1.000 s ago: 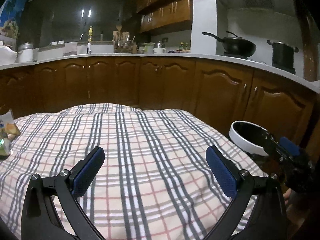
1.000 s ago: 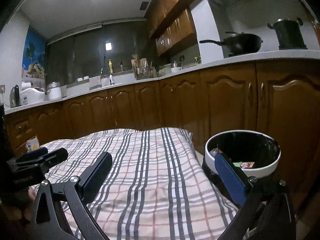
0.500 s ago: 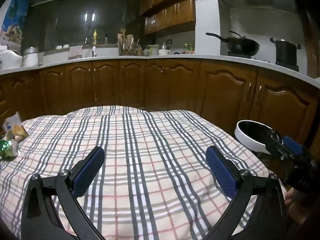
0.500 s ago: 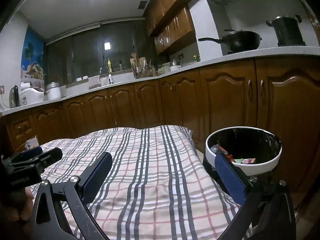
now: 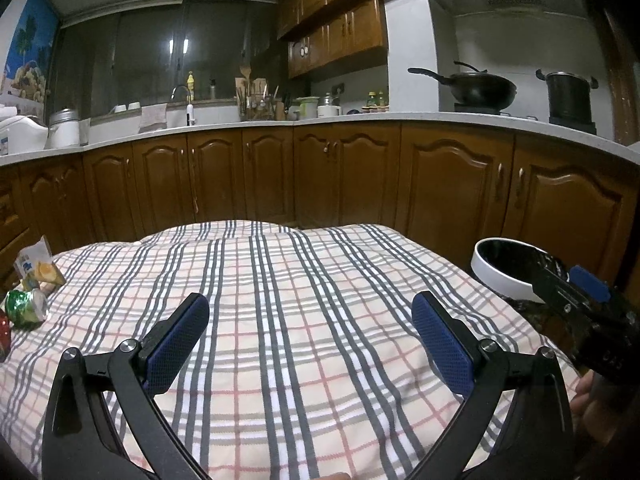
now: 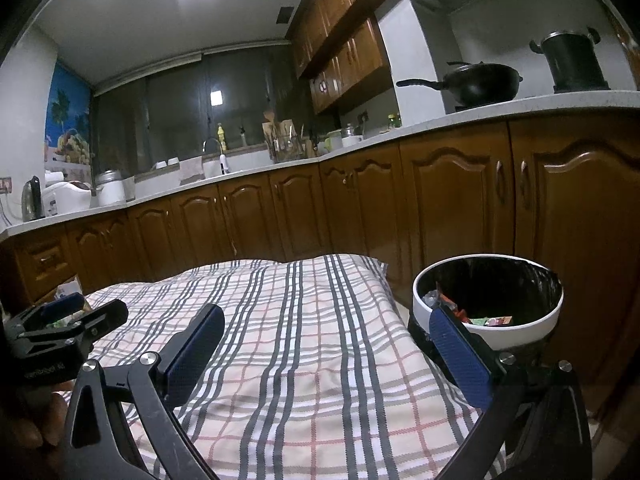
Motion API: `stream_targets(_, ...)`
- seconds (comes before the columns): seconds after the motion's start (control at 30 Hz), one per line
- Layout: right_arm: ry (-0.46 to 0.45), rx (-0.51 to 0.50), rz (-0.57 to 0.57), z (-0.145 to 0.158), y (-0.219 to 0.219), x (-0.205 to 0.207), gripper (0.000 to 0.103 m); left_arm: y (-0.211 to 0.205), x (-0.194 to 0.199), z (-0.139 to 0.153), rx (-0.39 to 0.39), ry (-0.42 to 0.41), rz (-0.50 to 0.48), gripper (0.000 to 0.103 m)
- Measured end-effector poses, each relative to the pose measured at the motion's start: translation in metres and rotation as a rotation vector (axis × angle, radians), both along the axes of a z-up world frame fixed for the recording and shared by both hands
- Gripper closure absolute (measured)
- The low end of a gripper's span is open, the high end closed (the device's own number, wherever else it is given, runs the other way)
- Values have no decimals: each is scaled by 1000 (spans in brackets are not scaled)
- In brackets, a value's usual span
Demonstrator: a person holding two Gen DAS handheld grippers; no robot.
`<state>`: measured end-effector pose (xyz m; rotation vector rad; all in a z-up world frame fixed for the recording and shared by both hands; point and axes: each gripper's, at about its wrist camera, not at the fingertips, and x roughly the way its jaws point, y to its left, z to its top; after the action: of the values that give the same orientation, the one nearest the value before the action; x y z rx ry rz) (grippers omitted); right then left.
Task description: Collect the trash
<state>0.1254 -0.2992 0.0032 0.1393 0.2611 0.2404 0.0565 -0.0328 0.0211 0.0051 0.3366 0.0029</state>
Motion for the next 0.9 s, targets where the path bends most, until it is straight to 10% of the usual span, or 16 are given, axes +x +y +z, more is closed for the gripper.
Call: stream_targets(0.9,4,9,13,3,0,-4,0,-1,-4,-2,3,5,-10,0)
